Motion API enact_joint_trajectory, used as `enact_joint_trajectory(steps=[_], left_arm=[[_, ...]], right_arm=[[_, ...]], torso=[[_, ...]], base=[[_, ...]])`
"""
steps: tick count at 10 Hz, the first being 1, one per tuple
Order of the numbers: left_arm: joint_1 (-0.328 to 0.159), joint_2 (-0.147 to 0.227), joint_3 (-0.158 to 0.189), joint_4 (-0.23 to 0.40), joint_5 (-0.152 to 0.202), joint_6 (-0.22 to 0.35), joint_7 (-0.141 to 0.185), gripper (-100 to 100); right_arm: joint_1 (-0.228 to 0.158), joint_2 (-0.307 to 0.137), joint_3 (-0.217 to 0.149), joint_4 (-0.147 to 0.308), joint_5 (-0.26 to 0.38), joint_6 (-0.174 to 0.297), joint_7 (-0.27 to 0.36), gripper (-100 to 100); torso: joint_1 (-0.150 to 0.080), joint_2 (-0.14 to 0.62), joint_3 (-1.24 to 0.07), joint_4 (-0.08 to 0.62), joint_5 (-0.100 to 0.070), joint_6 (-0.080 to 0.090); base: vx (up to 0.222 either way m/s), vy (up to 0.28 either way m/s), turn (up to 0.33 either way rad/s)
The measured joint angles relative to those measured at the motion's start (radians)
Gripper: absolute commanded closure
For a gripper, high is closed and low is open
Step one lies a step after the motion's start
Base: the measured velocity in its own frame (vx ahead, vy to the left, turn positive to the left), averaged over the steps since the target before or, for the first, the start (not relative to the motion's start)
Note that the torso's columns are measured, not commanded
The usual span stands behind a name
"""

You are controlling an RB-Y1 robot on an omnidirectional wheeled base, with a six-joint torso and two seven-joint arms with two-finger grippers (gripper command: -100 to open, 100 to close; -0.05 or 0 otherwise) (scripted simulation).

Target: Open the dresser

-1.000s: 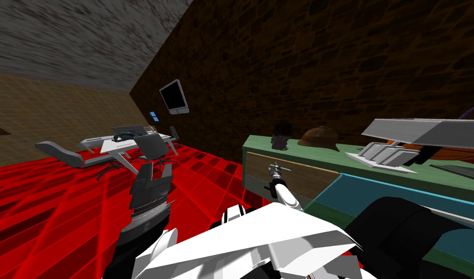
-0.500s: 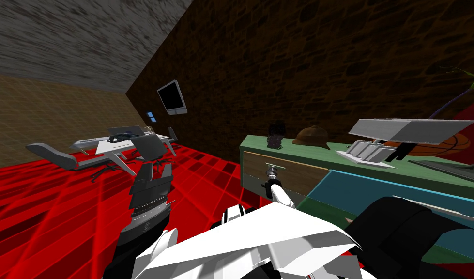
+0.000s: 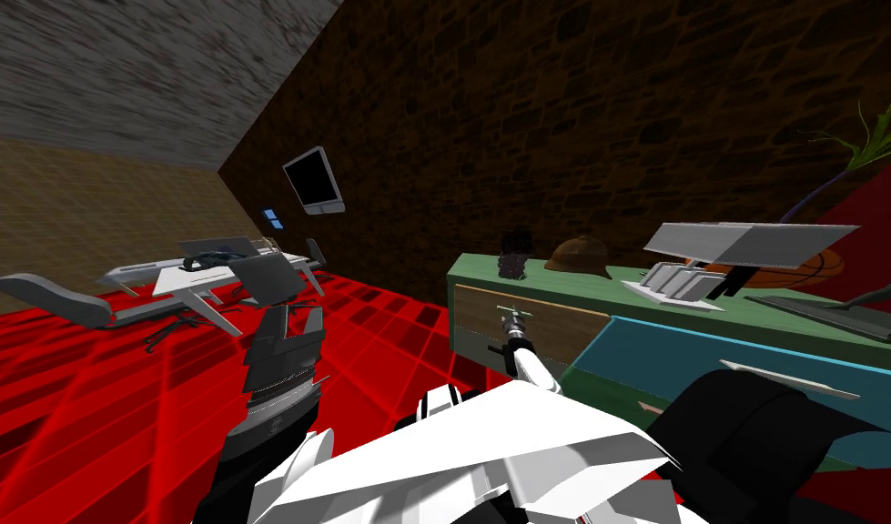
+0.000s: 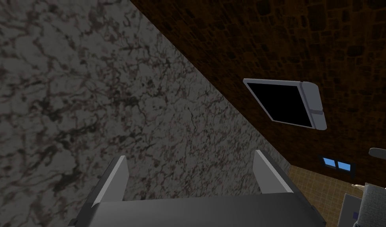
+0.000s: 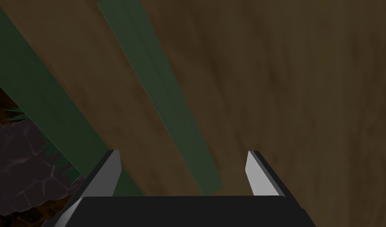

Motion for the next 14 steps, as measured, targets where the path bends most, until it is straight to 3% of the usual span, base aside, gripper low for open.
enact_joint_trajectory(steps=[7, 8, 14], left_arm=[[0.0, 0.0, 0.0, 0.0, 0.0, 0.0, 0.0, 0], [0.0, 0.0, 0.0, 0.0, 0.0, 0.0, 0.0, 0], [0.0, 0.0, 0.0, 0.0, 0.0, 0.0, 0.0, 0]], right_arm=[[-0.16, -0.007, -0.092, 0.143, -0.068, 0.034, 0.073, -100], [-0.163, -0.008, -0.093, 0.146, -0.069, 0.035, 0.076, 100], [-0.061, 0.0, -0.036, 0.059, -0.031, 0.012, 0.036, 100]], torso=[[0.0, -0.002, -0.002, -0.001, 0.0, 0.0], [0.0, -0.003, -0.002, -0.001, 0.0, 0.001], [0.002, 0.004, 0.002, 0.004, 0.003, 0.001]], base=[[-0.069, -0.023, 0.126], [0.027, 0.004, -0.136], [0.06, 0.022, -0.106]])
